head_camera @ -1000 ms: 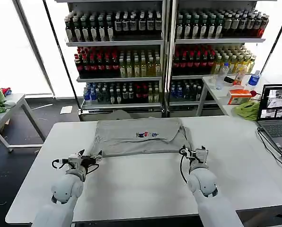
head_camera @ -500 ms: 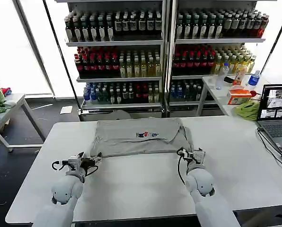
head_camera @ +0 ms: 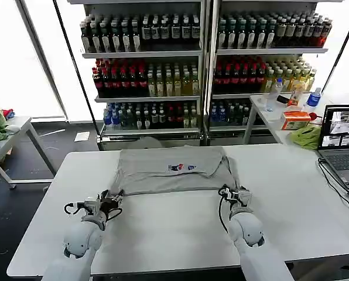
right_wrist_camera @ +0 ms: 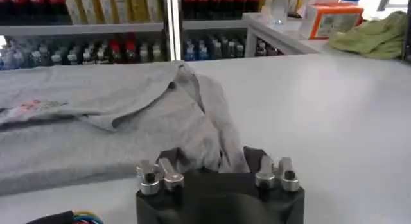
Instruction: Fold and organize the clothes.
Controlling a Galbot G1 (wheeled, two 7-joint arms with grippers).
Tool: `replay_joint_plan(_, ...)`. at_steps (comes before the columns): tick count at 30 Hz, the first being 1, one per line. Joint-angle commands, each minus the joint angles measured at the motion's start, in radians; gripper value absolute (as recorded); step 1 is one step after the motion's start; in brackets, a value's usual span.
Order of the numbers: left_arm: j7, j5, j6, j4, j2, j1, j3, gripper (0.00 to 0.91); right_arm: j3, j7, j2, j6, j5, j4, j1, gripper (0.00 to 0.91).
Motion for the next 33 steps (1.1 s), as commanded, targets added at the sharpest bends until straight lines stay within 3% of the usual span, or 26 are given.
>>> replay_joint_plan(1,0.001,0.004,0.003,-0.008,-0.006,0.017,0.001,0.01,-0.002,-0.001,0.001,-0.003,0.005,0.005,-0.008,0.0)
replay_joint_plan(13,0.006,0.004,0.001,-0.054,-0.006,0.046,-0.011,0.0,0.005,0.008,-0.007,-0.004,0.032,0.049,-0.026,0.0)
replay_joint_plan(23,-0.006,-0.017,-0.002,-0.244,-0.006,0.126,-0.044,0.0,0.018,0.046,-0.032,-0.006,0.06,0.269,-0.101,0.0)
replay_joint_plan(33,-0.01,-0.024,-0.005,-0.445,0.009,0.3,-0.086,0.0,0.062,0.07,-0.078,-0.005,0.073,0.487,-0.261,0.0)
